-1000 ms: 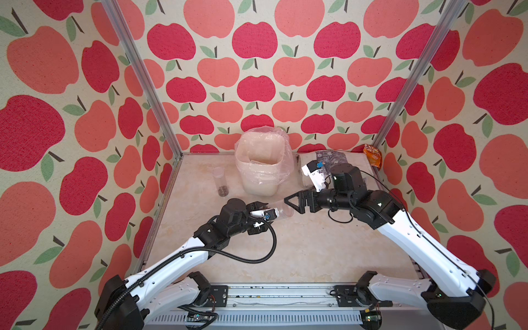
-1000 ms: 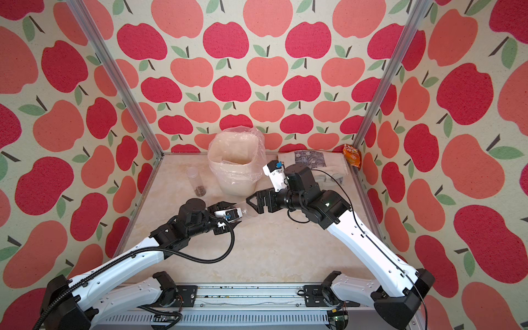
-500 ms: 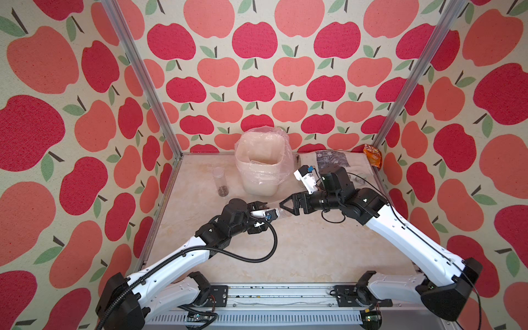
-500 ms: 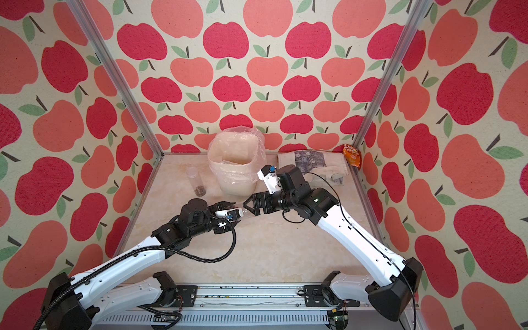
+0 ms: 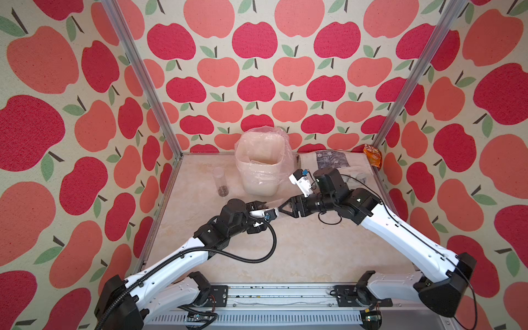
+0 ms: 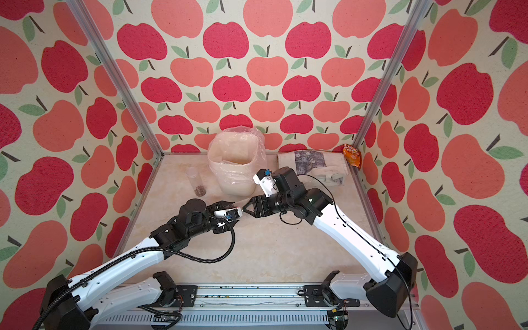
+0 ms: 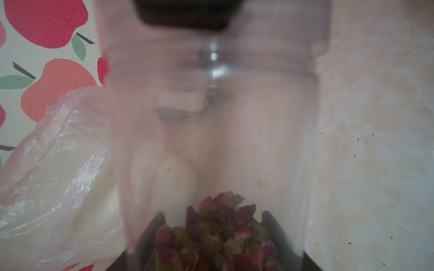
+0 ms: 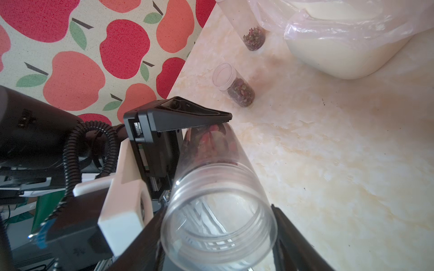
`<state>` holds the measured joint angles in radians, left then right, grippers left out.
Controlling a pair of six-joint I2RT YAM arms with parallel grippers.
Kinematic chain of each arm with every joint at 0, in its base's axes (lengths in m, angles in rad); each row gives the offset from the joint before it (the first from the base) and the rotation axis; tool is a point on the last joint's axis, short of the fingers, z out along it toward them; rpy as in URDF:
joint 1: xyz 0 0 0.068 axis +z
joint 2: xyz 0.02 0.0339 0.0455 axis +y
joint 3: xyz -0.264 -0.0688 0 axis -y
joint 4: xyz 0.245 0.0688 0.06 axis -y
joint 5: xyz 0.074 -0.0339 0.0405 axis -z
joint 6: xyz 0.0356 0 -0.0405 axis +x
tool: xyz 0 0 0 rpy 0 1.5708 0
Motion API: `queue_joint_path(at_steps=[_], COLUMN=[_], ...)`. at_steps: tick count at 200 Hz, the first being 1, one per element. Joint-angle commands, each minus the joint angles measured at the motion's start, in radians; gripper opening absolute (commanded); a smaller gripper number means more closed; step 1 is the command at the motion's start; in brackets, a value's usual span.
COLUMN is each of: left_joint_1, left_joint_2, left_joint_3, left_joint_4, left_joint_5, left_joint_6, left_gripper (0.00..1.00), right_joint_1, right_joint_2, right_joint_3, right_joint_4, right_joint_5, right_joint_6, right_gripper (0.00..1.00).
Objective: Empty the moldy dried flower tea in the jars
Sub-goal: Unscrew the lid from the jar.
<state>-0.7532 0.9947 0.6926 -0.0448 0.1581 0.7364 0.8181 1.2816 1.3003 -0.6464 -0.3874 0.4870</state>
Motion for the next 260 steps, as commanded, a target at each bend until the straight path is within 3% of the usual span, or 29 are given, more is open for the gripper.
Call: queue_joint_path(at_steps=[1,25,48,63,80,123,154,219,260], left_joint_1=[-0.004,0.021,0.078,0.113,0.143,0.166,0.168,0.169,0.172], left_joint_2=[-0.023,-0.024,-0.024,-0.016,-0.003,0.055,0.088,0.019,-0.042], left_joint_3=[0.015,0.035,0.058,0.072,0.08,0.113,0.132,0.06,0.038], left_joint_4=[0.017,-0.056,-0.142,-0.187,-0.219,-0.305,-0.332,-0.179,-0.112], left_joint_5=[0.041,0.169,0.402,0.559,0.687,0.786,0.796,0.532,0.344], left_joint_6=[-0.008,-0.045,-0.097,-0.122,-0.139,-0.13,-0.118,-0.16,-0.213], left_gripper=[0.16,0.16,0.16,0.15,0.15,0.15,0.15,0.15,0.15], right_joint_1=[0.01,0.013,0.051,0.087,0.109,0.118,0.125,0.112,0.052], right_joint_2=[0.012,0.016,-0.008,-0.028,-0.036,-0.03,0.0,-0.117,-0.131], right_joint_3=[-0.004,0.065,0.084,0.081,0.097,0.135,0.149,0.08,0.019], right_joint_4=[-0.007,-0.143,-0.257,-0.267,-0.265,-0.298,-0.343,-0.244,-0.203], right_joint_5=[-0.047,-0.002,0.097,0.184,0.225,0.236,0.285,0.232,0.353], right_joint_6=[-0.122,-0.479,-0.869,-1.031,-1.128,-1.215,-1.241,-1.095,-0.866], right_gripper=[0.45,0.37,0.36,0.31,0.3,0.3,0.31,0.33,0.33])
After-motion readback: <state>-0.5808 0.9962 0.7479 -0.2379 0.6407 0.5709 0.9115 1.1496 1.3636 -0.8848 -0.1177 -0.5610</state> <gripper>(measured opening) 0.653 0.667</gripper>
